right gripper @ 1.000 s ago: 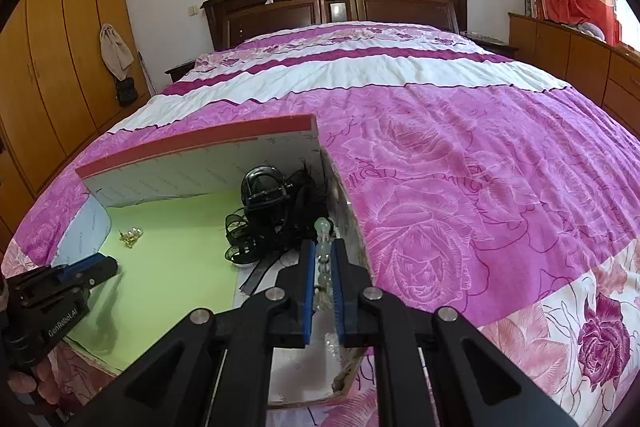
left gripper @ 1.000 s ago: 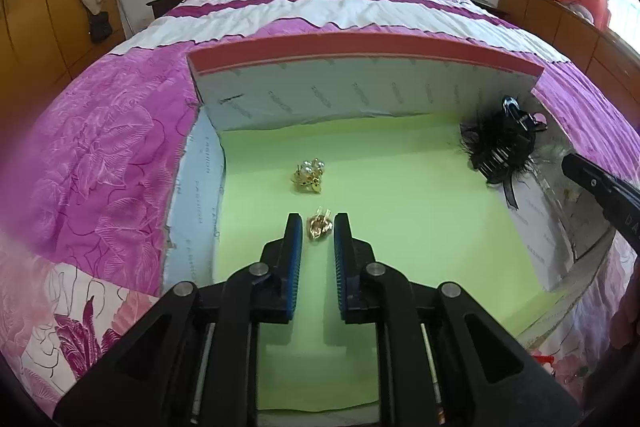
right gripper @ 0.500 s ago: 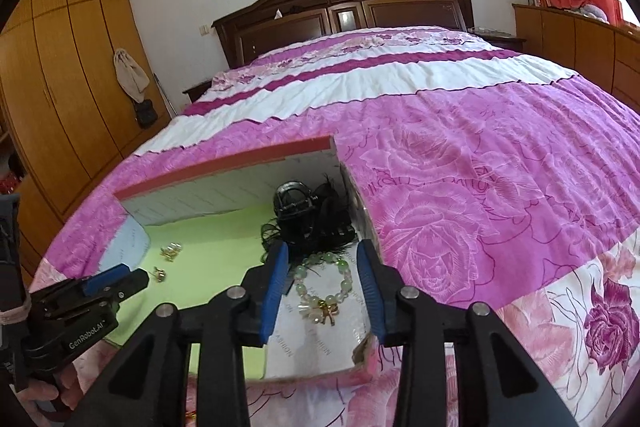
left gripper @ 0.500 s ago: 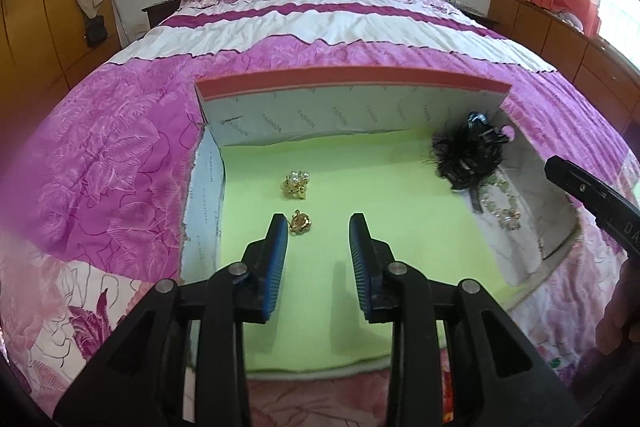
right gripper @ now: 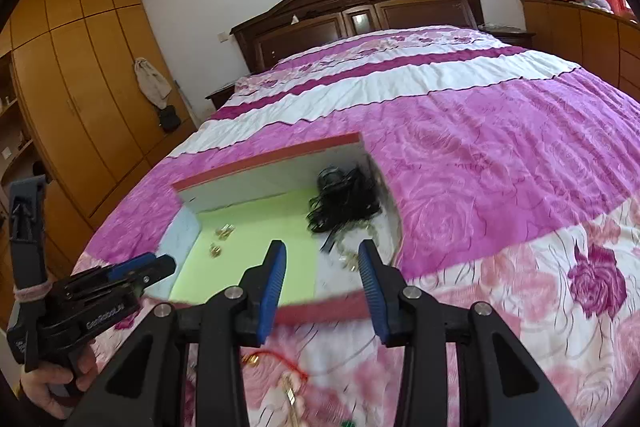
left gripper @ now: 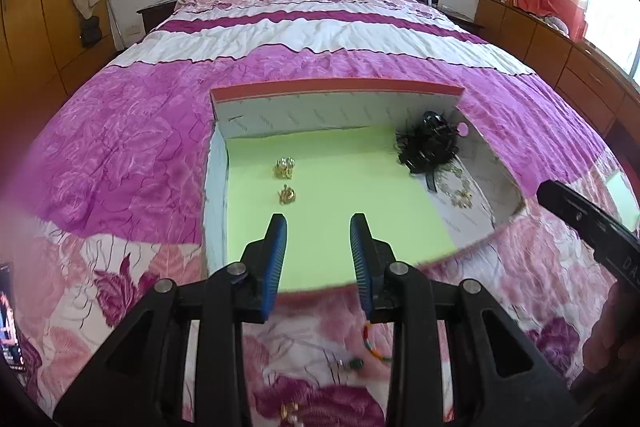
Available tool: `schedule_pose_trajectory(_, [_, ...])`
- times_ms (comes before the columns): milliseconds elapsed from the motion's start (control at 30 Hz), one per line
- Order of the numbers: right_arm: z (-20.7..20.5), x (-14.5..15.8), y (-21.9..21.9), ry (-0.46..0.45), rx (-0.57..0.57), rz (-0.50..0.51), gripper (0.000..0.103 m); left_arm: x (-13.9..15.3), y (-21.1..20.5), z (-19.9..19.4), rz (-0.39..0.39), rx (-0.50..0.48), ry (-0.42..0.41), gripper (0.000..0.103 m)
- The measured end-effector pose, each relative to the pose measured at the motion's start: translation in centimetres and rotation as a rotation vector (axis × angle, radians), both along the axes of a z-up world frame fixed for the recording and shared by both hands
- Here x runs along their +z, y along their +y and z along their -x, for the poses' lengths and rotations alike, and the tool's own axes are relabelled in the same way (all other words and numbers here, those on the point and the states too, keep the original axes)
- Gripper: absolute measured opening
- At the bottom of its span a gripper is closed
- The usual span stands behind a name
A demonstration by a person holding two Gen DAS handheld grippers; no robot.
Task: Organize jewelry
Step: 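Withdraw both open tools from the box back toward the jewelry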
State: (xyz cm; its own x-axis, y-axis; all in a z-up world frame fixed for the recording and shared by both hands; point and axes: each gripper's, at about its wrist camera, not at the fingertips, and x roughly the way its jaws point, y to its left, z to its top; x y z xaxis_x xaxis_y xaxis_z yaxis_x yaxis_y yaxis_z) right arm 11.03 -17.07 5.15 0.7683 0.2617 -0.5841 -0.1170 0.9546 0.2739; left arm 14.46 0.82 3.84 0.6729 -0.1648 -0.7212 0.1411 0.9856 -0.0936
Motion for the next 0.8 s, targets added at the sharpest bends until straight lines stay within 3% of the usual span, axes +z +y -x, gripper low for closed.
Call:
schedule_pose_trajectory(367, [5.1, 0.0, 0.4, 0.082, 0.058, -0.018, 0.041, 0.0, 1.1, 3.5, 0.067, -0.052, 0.077, 0.028])
schedule_pose_trajectory(800, [8.1, -2.1, 0.7, 0.191, 0.098, 0.030, 0.041, -1.2, 2.2, 6.8, 0.036, -0.051, 0.133, 0.029])
